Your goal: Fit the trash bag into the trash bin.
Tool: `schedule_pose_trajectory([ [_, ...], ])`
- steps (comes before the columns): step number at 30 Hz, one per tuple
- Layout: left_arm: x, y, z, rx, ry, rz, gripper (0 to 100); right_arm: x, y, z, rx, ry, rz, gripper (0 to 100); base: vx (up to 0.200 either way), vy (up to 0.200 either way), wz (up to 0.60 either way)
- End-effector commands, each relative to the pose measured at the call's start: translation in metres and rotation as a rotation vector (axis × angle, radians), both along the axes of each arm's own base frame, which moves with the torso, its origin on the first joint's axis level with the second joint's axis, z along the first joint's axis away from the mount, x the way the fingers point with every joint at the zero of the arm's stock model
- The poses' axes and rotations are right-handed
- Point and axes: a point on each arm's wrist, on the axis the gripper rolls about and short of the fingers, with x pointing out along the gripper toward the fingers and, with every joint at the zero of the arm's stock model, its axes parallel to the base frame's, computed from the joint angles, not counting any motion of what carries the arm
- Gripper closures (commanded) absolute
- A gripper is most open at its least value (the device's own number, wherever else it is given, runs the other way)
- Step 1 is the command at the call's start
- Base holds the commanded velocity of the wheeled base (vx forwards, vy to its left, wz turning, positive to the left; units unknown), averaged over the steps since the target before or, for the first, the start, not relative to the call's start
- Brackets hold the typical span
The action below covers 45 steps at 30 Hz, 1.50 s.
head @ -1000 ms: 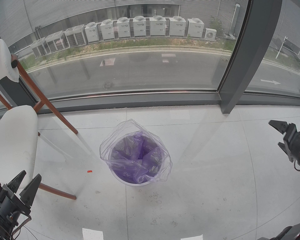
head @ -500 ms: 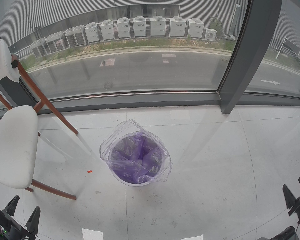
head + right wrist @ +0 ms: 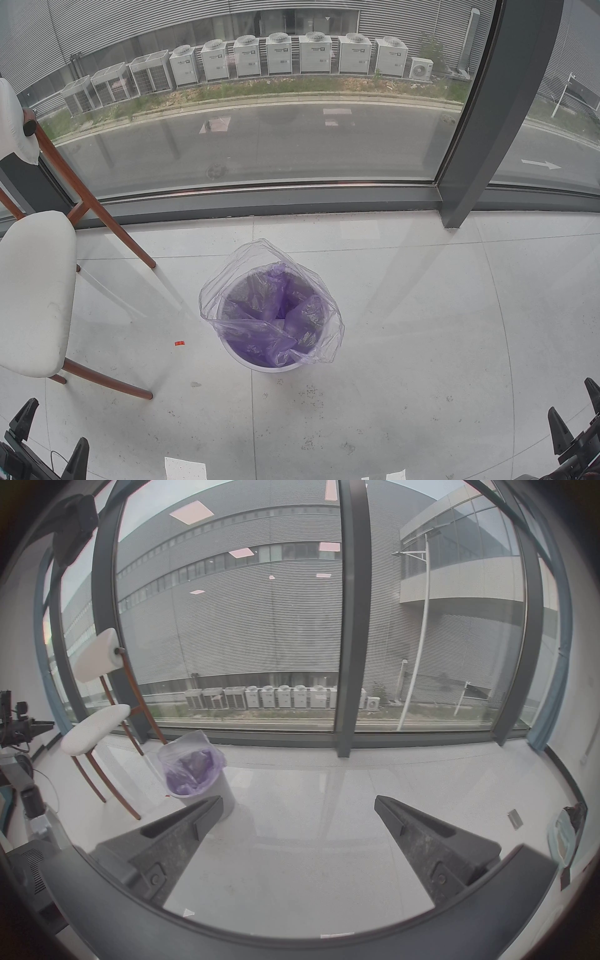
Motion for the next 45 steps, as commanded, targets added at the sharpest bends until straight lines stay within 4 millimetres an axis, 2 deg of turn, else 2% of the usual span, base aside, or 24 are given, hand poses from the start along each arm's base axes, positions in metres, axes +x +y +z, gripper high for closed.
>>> schedule_pose_trajectory([
  [1, 0.0015, 0.0033, -0.0049, -0.01, 0.012, 0.157, 0, -0.0076, -0.0002, -0.007, 0.016, -0.094, -0.086, 0, 0.0, 0.0, 0.0],
  [5, 0.0013, 0.0026, -0.0051, 0.004, 0.01, 0.124, 0, -0.0069, -0.0004, -0.0068, 0.016, -0.084, -0.089, 0, 0.0, 0.0, 0.0],
  [7, 0.0009, 0.0005, -0.0053, 0.001, 0.011, 0.03, 0, -0.0069, -0.0004, -0.0068, 0.014, -0.084, -0.087, 0, 0.0, 0.0, 0.0],
  [9, 0.001, 0.0011, -0.0051, -0.024, 0.014, 0.056, 0, -0.007, -0.0003, -0.0068, 0.015, -0.086, -0.086, 0, 0.0, 0.0, 0.0],
  [13, 0.0012, 0.0072, -0.0064, -0.098, 0.026, 0.323, 0, -0.007, -0.0003, -0.0067, 0.016, -0.087, -0.083, 0, 0.0, 0.0, 0.0],
  [17, 0.0011, 0.0068, -0.0067, -0.073, 0.028, 0.298, 0, -0.007, -0.0003, -0.0067, 0.018, -0.087, -0.084, 0, 0.0, 0.0, 0.0],
  [21, 0.0012, 0.0035, -0.0122, -0.014, 0.088, 0.154, 0, -0.007, -0.0002, -0.0068, 0.016, -0.086, -0.078, 0, 0.0, 0.0, 0.0],
  [45, 0.0011, 0.0035, -0.0122, -0.01, 0.082, 0.163, 0, -0.0069, -0.0001, -0.007, 0.017, -0.083, -0.074, 0, 0.0, 0.0, 0.0],
])
